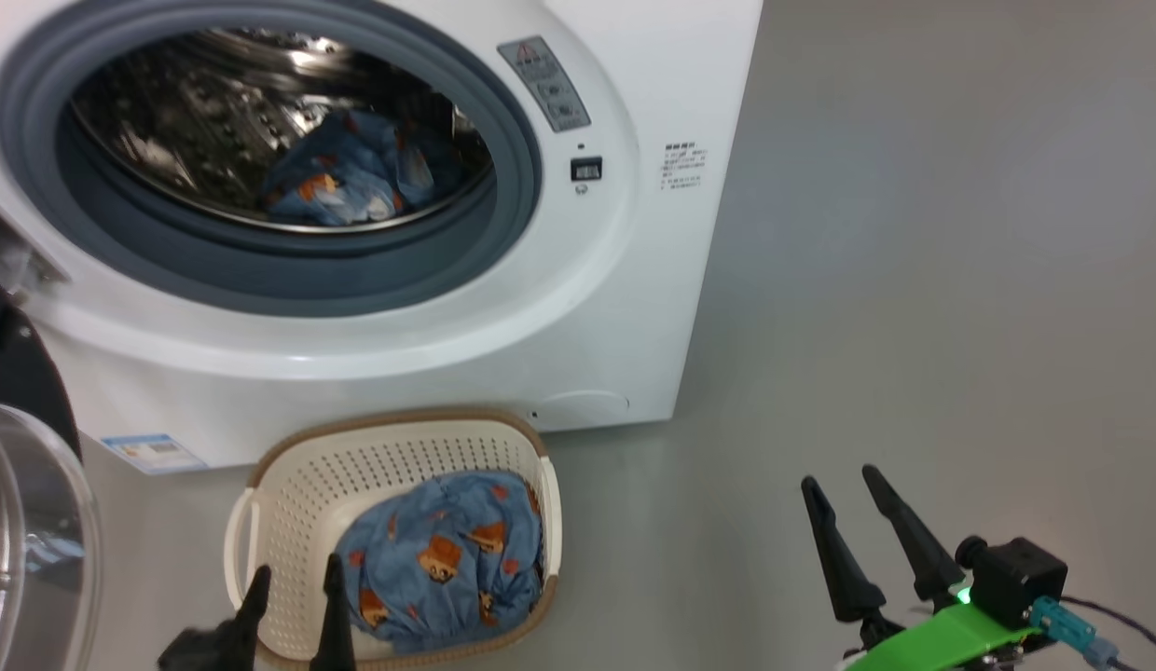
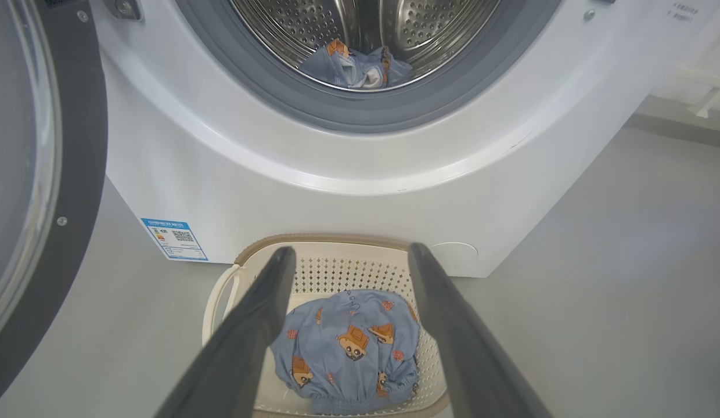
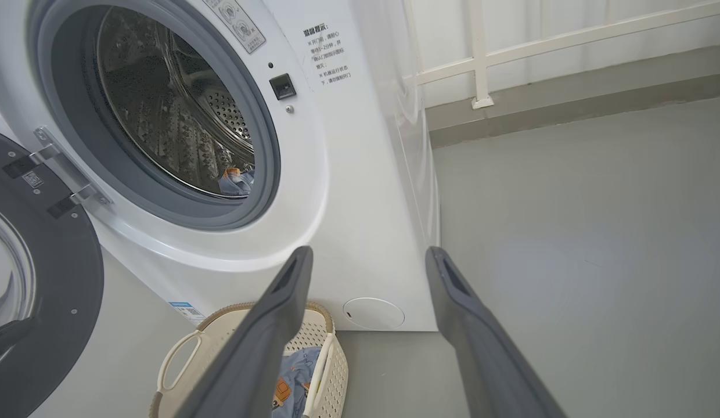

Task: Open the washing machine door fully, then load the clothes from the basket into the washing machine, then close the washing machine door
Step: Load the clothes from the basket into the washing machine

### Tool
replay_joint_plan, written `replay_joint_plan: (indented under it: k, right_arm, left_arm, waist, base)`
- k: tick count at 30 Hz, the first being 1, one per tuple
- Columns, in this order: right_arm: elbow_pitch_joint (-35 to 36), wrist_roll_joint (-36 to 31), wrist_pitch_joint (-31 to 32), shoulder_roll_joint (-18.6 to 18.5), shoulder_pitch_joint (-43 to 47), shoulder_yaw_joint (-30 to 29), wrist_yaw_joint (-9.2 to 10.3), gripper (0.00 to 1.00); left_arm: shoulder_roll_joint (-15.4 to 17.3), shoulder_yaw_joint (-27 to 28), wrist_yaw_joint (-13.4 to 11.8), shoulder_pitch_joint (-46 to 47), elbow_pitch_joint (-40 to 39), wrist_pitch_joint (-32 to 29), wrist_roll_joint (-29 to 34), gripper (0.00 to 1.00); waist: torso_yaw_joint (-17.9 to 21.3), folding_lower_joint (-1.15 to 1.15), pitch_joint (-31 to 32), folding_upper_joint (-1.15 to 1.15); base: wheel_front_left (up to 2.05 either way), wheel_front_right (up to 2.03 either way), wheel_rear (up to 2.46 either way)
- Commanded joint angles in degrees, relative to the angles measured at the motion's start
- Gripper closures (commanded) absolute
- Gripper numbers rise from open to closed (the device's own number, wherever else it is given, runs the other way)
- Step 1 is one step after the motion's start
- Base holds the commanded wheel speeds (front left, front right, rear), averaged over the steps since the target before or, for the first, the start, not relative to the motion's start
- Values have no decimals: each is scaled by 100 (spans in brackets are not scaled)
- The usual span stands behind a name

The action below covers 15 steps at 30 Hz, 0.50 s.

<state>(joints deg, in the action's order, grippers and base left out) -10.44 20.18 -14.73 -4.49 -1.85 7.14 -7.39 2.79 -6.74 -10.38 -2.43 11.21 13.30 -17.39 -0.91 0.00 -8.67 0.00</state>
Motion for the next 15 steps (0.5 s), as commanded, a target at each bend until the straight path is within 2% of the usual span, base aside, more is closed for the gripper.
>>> replay_joint_plan:
  k: [1, 6, 15]
  right_arm:
    - [164, -24, -27, -49, -255, 177, -10, 0]
    - [220, -13, -27, -66, -493, 198, -10, 0]
    - [354, 7, -27, -155, -1001, 93, -10, 0]
  left_arm:
    - [119, 91, 52, 375, 68, -99, 111, 0]
    - [134, 7, 159, 921, 504, -277, 79, 0]
    - [165, -59, 324, 2262, 1789, -441, 15, 0]
  waist:
    - [79, 0, -497, 0]
    - [106, 0, -975, 0]
    - [82, 0, -2008, 0]
  base:
    - [0, 0, 0]
    - [0, 0, 0]
    - [0, 0, 0]
